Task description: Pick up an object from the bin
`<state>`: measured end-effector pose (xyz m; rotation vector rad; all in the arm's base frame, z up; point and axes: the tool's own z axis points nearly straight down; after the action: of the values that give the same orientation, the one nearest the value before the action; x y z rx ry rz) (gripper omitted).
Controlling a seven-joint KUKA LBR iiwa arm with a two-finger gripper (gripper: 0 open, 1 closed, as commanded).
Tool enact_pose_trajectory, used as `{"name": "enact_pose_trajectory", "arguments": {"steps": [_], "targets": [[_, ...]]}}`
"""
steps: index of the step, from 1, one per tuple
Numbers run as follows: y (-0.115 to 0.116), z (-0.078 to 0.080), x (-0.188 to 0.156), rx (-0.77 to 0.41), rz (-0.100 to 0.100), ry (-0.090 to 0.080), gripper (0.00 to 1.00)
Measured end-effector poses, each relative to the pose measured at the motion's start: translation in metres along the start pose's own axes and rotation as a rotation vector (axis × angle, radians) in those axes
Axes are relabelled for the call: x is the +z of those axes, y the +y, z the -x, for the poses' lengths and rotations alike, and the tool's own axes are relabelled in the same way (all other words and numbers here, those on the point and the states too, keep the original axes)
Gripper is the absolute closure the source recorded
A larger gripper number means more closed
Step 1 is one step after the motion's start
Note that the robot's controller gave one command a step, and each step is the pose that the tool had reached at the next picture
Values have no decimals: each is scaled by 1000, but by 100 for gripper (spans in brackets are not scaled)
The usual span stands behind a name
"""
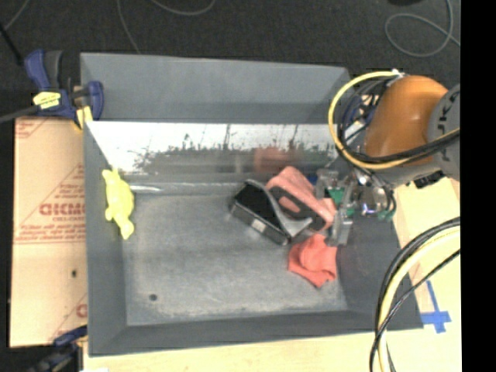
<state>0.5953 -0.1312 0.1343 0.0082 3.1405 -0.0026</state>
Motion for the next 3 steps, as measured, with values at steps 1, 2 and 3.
{"name": "enact_pose_trajectory", "arguments": {"steps": [1,2,3], "targets": [[0,1,-4,-2,-1,-4,0],[12,11,12,160,-2,-11,0],[24,20,27,363,-7,-10,0]]}}
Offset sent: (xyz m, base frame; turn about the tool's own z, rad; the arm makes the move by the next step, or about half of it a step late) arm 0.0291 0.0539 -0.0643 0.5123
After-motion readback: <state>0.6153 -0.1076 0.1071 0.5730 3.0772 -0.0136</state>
